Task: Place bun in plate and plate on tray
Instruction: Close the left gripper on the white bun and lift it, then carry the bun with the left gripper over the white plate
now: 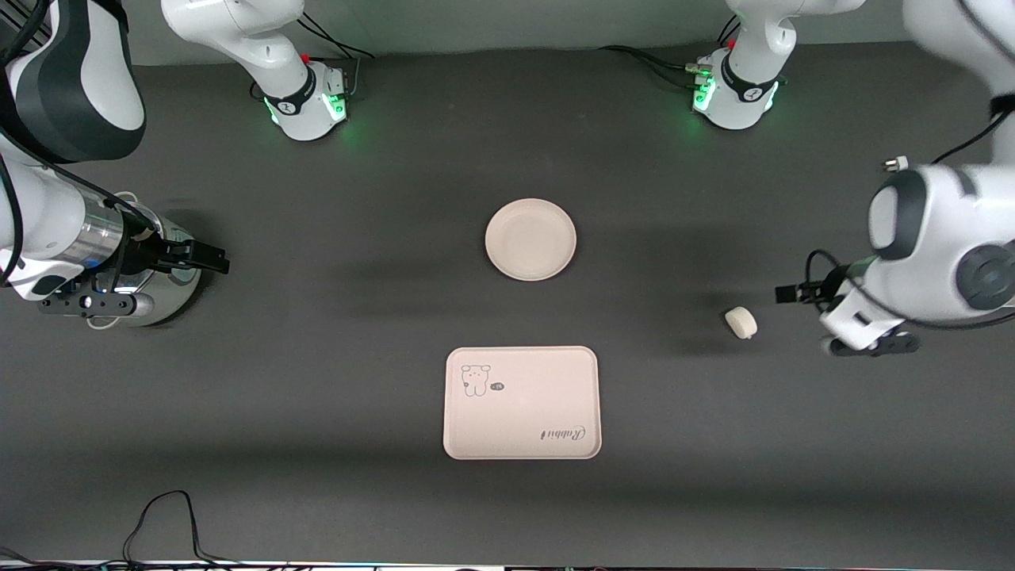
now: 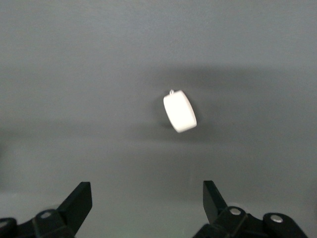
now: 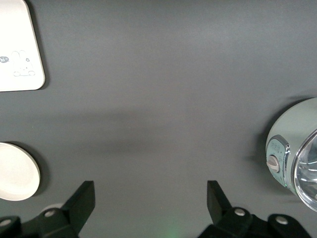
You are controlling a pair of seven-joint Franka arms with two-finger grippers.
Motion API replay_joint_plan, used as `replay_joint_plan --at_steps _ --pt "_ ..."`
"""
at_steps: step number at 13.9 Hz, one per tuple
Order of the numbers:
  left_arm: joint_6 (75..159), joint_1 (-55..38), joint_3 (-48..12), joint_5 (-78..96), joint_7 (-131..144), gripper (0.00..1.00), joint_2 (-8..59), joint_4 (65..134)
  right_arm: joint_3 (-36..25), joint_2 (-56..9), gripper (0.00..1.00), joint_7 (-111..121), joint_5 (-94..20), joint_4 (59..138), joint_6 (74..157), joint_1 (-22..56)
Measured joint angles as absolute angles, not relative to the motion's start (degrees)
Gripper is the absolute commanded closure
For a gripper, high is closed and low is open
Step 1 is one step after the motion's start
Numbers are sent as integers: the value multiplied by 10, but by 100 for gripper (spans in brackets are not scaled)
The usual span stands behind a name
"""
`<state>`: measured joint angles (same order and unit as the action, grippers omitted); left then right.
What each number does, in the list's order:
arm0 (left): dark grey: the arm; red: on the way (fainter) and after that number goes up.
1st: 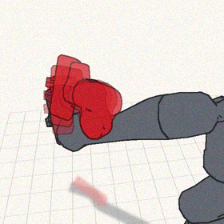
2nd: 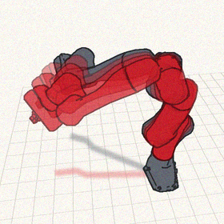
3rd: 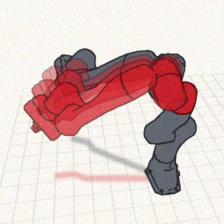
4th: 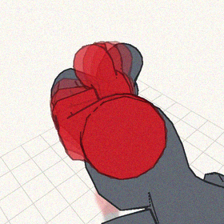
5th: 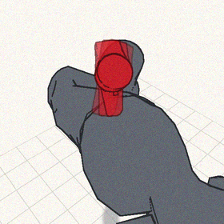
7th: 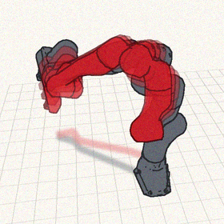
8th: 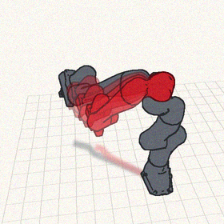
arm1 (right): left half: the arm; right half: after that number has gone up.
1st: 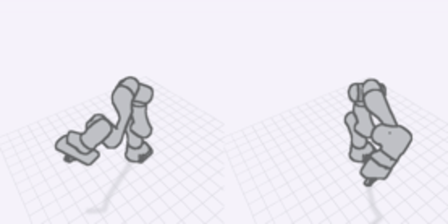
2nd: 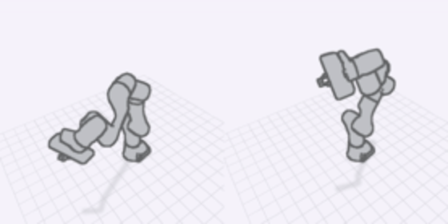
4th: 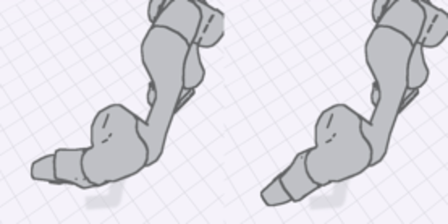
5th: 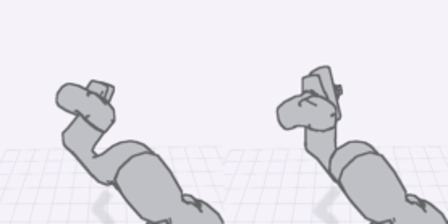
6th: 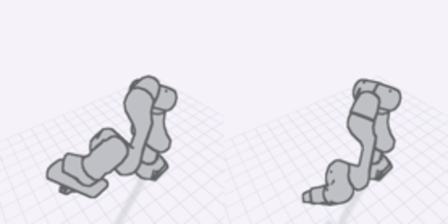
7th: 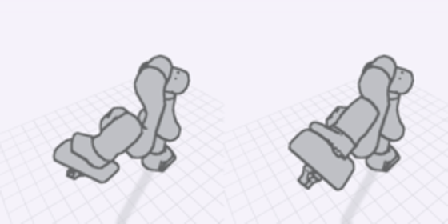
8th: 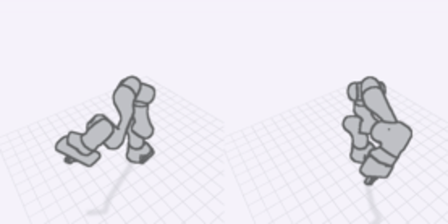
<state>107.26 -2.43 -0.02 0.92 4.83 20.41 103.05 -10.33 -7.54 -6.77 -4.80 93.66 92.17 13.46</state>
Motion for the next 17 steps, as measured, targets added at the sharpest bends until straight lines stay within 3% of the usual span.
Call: replay_joint_plan --at_steps 6,12,13,15,17 --pt "1221 -18 -1 89 47 1 284 1092 -104 -79 0 -68 -48 937 922 135" --pt "1258 -17 -4 110 90 6 321 1100 -104 -79 0 -68 -48 937 922 135" --pt "1259 -19 -6 110 99 14 323 1100 -104 -79 0 -68 -48 937 922 135" --pt "1261 -23 -7 110 109 49 323 1100 -104 -80 0 -68 -48 937 922 135" --pt "1261 -24 -7 110 111 73 323 1099 -104 -81 0 -68 -48 937 922 135"
